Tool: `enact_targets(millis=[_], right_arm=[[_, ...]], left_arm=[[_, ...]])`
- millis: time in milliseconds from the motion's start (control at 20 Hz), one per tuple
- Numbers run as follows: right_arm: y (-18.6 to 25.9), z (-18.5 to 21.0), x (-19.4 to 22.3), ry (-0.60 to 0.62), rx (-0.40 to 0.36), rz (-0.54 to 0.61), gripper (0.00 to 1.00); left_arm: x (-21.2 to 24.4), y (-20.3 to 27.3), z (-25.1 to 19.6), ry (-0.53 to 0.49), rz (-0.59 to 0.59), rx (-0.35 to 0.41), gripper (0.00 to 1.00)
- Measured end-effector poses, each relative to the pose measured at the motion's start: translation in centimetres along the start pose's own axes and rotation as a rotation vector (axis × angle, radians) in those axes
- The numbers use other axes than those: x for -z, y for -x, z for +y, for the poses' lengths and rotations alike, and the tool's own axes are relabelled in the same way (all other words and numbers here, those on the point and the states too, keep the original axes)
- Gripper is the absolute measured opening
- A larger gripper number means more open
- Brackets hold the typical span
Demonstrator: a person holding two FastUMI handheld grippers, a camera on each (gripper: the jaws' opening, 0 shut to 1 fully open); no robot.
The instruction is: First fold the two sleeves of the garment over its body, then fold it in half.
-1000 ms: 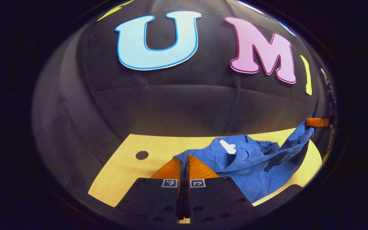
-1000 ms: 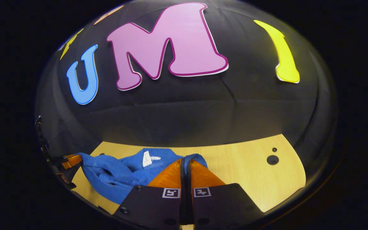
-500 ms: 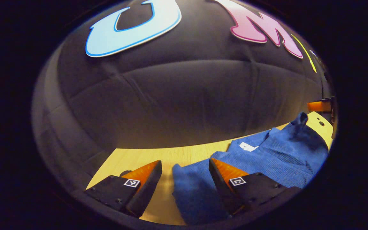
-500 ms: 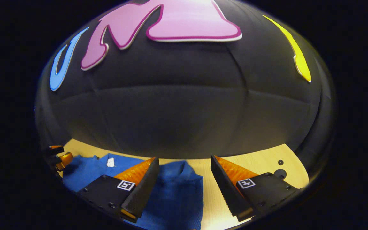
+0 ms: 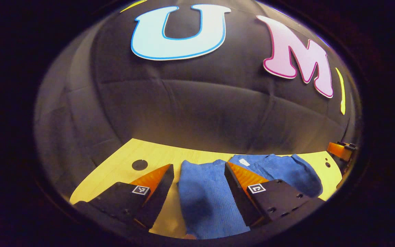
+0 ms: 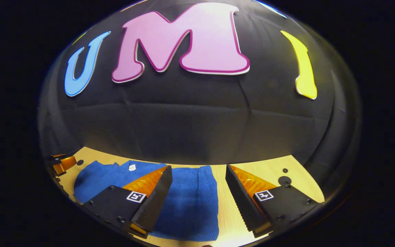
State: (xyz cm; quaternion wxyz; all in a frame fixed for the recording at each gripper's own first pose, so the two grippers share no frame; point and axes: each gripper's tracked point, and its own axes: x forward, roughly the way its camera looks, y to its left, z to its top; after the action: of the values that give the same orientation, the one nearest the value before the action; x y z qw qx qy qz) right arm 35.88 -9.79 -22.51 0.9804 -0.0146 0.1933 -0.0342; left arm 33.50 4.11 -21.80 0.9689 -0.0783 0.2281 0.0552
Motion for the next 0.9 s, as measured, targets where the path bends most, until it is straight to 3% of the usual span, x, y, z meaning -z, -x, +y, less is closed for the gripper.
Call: enact_targets(millis=[100, 200, 400, 700, 900], right_arm=[[3.3, -0.8, -1.3, -0.014, 0.033, -0.043, 0.99], [7.6, -0.3, -2.8, -0.037, 0.02, -0.102, 0.98], [17.7, 0.1, -4.6, -0.018, 0.041, -0.128, 0.98], [30.5, 4.1, -6.2, 0.037, -0.092, -0.209, 0.97], [37.9, 6.7, -5.5, 0.035, -0.146, -0.252, 0.98]], left_arm=[[0.0, 4.6, -0.4, 0.043, -0.018, 0.014, 0.87], [-0.4, 10.1, -0.9, 0.042, -0.066, 0.044, 0.87], [0.3, 20.6, -1.5, -0.078, -0.08, 0.078, 0.86], [-1.5, 36.3, -0.8, 0.002, -0.286, 0.097, 0.84], [-1.9, 43.8, -0.4, -0.043, -0.404, 0.098, 0.82]])
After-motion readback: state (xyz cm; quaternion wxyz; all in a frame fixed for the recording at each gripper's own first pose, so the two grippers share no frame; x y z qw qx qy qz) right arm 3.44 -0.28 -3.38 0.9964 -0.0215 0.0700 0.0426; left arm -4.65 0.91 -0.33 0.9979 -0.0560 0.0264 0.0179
